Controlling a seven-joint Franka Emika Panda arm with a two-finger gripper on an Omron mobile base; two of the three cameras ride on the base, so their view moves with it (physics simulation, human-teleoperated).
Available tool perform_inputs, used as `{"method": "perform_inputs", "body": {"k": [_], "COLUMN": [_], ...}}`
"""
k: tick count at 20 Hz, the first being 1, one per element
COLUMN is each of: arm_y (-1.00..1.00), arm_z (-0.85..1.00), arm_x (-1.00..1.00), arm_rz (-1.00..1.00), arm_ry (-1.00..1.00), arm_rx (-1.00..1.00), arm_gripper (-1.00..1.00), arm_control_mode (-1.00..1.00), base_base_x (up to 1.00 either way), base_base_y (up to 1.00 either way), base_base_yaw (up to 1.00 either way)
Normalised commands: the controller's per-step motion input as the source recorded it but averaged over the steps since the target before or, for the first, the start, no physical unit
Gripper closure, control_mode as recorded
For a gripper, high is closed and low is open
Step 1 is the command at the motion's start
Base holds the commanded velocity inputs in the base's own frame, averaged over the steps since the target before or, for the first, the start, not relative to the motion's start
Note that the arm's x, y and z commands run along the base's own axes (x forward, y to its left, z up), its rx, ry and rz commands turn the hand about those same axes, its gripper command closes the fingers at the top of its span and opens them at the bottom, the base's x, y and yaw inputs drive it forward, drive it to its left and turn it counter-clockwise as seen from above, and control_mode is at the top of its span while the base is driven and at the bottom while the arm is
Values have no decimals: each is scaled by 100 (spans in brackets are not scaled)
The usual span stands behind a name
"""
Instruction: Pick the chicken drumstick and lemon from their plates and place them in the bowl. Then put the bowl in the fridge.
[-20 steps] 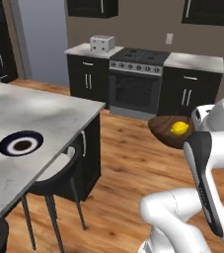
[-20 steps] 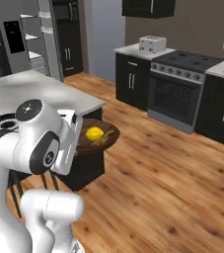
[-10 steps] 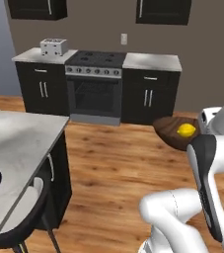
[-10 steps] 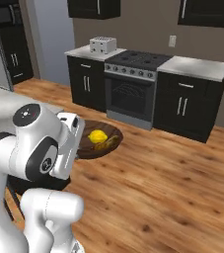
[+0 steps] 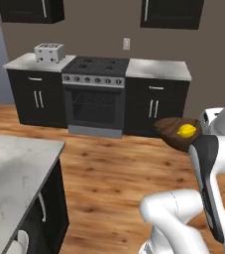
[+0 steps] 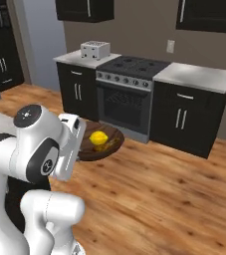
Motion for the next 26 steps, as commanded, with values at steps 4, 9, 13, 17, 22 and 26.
{"method": "perform_inputs", "body": {"k": [4, 9, 13, 17, 22, 26], "arm_y": [0, 0, 0, 0, 0, 0], "arm_z": [0, 0, 0, 0, 0, 0], "arm_x": [0, 0, 0, 0, 0, 0], "arm_rz": [0, 0, 0, 0, 0, 0], "arm_ry": [0, 0, 0, 0, 0, 0], "arm_rx": [0, 0, 0, 0, 0, 0], "arm_gripper": [100, 100, 100, 100, 100, 100], "arm_control_mode": [100, 100, 100, 100, 100, 100], "base_base_x": [94, 94, 94, 94, 94, 93], "base_base_y": [6, 4, 1, 2, 4, 1], "base_base_yaw": [0, 0, 0, 3, 8, 21]}}
